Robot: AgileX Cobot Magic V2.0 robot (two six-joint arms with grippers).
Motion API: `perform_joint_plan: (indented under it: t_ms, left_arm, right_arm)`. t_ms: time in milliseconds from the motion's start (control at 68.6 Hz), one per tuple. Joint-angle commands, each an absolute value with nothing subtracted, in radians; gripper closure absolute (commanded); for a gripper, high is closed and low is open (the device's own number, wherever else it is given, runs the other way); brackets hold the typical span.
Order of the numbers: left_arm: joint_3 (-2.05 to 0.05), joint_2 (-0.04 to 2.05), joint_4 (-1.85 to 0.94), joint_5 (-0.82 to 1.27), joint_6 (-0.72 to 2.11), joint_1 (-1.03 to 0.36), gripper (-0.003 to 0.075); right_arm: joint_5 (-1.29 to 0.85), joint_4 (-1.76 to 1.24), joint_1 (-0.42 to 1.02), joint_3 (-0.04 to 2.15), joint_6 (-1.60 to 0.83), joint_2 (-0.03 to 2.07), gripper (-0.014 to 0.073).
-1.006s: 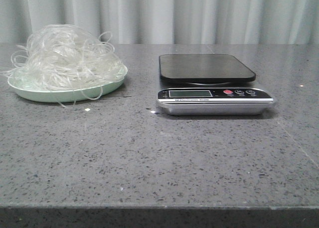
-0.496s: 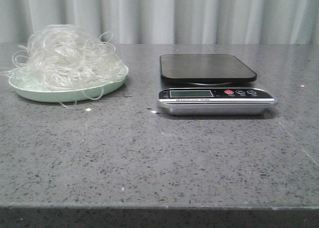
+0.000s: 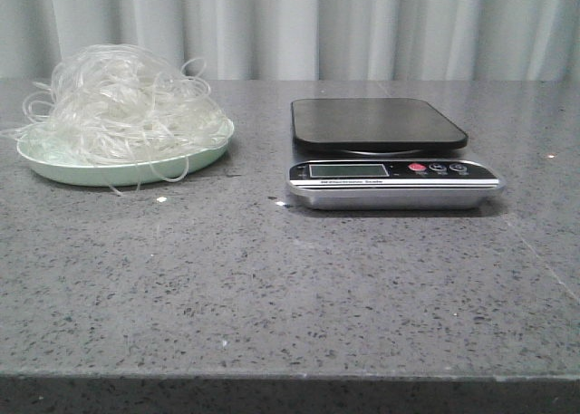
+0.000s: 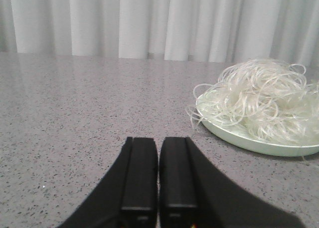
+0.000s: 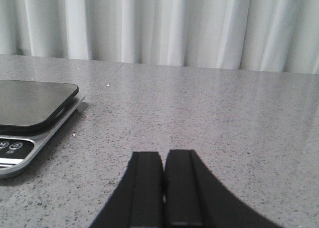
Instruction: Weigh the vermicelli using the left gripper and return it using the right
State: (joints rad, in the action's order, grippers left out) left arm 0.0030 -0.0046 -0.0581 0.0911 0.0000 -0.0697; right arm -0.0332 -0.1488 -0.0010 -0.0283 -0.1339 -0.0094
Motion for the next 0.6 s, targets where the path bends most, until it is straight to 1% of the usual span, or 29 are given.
perform_joint_plan:
  t_ms: [0, 583]
  left_arm:
    - [0.010, -0.024, -0.058, 0.010, 0.000, -0.077, 0.0584]
    - [0.010, -0.024, -0.058, 0.010, 0.000, -0.077, 0.0584]
  right_arm:
    - [0.062, -0.157, -0.021, -0.021, -0.138, -0.027, 0.0442]
    - [0.058, -0.158, -0.033, -0.021, -0.138, -0.027, 0.0442]
